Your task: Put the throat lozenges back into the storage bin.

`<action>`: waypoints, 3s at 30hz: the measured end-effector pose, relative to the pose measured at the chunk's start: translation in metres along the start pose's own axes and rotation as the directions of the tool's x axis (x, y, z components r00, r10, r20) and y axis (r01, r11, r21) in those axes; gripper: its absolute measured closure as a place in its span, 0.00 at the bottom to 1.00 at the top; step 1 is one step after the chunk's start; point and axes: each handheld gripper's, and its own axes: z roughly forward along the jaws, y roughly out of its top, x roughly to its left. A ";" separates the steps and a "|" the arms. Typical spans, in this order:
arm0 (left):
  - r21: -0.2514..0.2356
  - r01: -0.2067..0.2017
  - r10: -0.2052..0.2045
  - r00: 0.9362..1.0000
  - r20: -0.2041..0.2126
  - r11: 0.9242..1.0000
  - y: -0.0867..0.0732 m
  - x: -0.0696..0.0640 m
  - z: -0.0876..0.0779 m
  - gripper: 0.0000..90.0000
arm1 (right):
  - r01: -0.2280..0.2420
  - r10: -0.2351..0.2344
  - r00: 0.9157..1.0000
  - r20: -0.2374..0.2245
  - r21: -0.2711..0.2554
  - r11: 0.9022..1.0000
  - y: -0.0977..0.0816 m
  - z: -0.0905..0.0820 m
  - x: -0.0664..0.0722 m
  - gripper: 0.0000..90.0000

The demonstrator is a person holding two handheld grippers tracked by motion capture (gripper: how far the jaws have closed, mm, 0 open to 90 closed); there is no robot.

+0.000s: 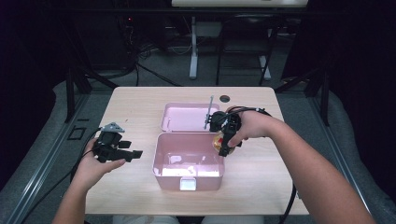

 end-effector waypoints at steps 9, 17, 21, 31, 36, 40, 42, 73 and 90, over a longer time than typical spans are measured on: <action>0.002 0.001 -0.001 1.000 0.001 1.000 0.000 0.000 0.001 0.38 | 0.055 -0.055 0.998 -0.006 -0.001 0.999 0.021 0.010 0.011 0.22; 0.001 0.001 -0.001 1.000 0.001 1.000 0.000 0.001 0.000 0.38 | 0.071 -0.071 0.997 -0.009 0.005 0.997 0.028 0.019 0.013 0.22; 0.002 0.003 -0.003 1.000 0.001 1.000 0.000 0.000 0.002 0.38 | 0.075 -0.075 0.997 -0.013 0.010 0.997 0.030 0.023 0.014 0.22; 0.001 0.002 -0.002 1.000 0.000 1.000 -0.001 0.001 0.001 0.38 | 0.079 -0.078 0.997 -0.024 0.010 0.997 0.034 0.034 0.015 0.22; 0.003 0.002 -0.002 1.000 0.000 1.000 -0.001 0.001 0.001 0.38 | 0.091 -0.091 0.996 -0.027 0.025 0.996 0.033 0.042 0.015 0.22; 0.004 0.001 -0.001 1.000 0.000 1.000 0.000 0.001 0.002 0.38 | 0.111 -0.110 0.994 -0.020 0.039 0.993 0.033 0.047 0.016 0.22; 0.004 0.002 -0.002 1.000 0.001 1.000 -0.001 0.001 0.002 0.38 | 0.103 -0.102 0.994 -0.028 0.030 0.994 0.033 0.049 0.016 0.22; 0.011 -0.004 0.004 1.000 0.001 1.000 -0.001 0.001 0.004 0.38 | 0.113 -0.112 0.993 -0.038 0.030 0.993 0.034 0.090 0.014 0.22; 0.011 -0.001 0.001 1.000 0.002 1.000 -0.001 0.001 0.004 0.38 | 0.158 -0.157 0.987 -0.023 0.037 0.987 0.034 0.100 0.016 0.22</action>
